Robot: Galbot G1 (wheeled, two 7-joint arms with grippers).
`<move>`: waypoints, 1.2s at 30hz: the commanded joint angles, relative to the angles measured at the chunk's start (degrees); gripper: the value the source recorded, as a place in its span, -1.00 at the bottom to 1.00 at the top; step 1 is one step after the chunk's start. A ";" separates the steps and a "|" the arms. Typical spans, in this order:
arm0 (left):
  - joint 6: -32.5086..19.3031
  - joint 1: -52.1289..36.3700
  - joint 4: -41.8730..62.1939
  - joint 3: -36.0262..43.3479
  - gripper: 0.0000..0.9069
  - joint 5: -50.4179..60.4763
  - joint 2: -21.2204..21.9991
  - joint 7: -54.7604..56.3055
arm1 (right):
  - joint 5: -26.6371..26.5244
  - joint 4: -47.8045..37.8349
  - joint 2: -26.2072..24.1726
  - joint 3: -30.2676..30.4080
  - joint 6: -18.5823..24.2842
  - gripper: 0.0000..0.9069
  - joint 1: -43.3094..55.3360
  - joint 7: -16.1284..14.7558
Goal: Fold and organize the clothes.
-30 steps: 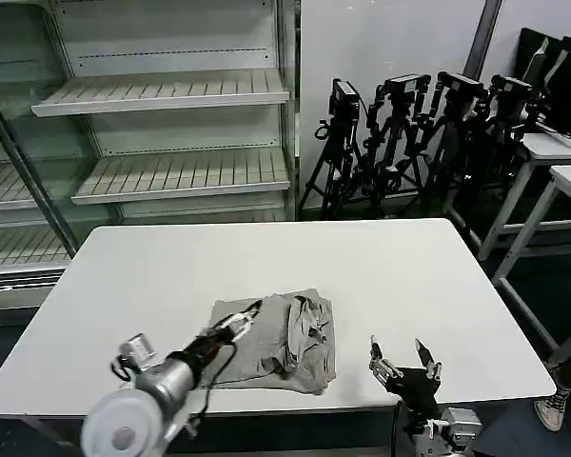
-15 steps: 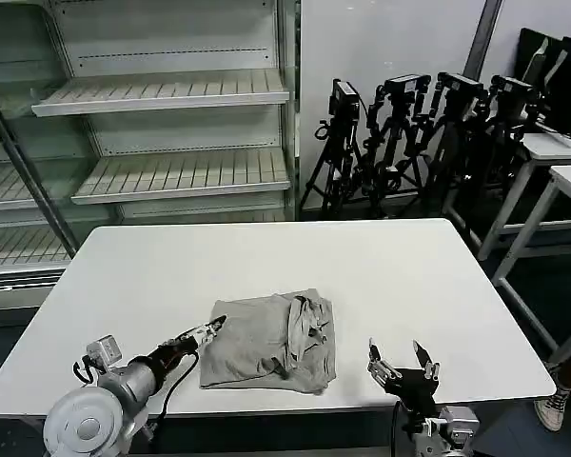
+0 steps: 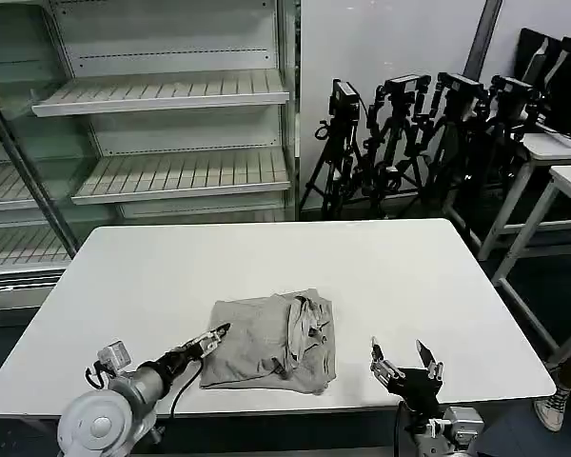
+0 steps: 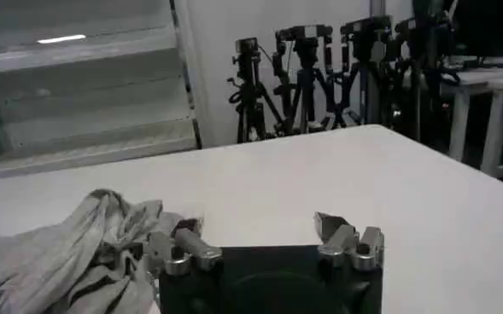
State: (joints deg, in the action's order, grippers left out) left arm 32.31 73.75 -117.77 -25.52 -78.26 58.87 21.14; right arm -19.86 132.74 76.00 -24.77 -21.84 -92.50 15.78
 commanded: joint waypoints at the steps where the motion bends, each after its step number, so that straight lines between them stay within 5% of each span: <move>1: -1.35 -1.66 3.14 2.96 1.00 1.78 7.41 -0.26 | 0.28 0.33 0.62 0.16 -0.11 1.00 -0.37 0.07; 9: -4.11 -1.78 4.31 3.62 1.00 2.77 10.88 -0.29 | 0.58 1.14 0.86 -0.32 -0.01 1.00 -1.58 0.07; 10: -4.62 -1.60 4.24 3.64 0.76 2.79 10.99 -0.32 | 0.63 1.30 0.96 -0.32 0.00 1.00 -1.75 0.07; 11: -5.10 -1.48 4.16 3.59 -0.04 2.78 11.15 -0.31 | 0.70 1.37 1.11 -0.32 0.02 1.00 -1.89 0.07; 13: -5.76 -1.28 3.99 3.42 -0.76 2.77 11.30 -0.32 | 0.89 1.50 1.30 -0.23 0.05 1.00 -2.04 0.06; 15: -6.31 -0.87 3.62 3.12 -0.91 2.68 11.55 -0.36 | 1.10 1.55 1.59 -0.11 0.10 1.00 -2.17 0.02; 36: -7.59 -0.19 2.37 -1.19 -0.91 -0.16 13.13 -0.45 | 1.55 2.54 2.35 -0.19 0.17 1.00 -2.91 0.07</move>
State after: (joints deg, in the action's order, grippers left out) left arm 25.33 73.59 -114.82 -24.35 -76.78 71.85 20.91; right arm -18.28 135.12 78.32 -24.80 -21.68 -95.39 15.83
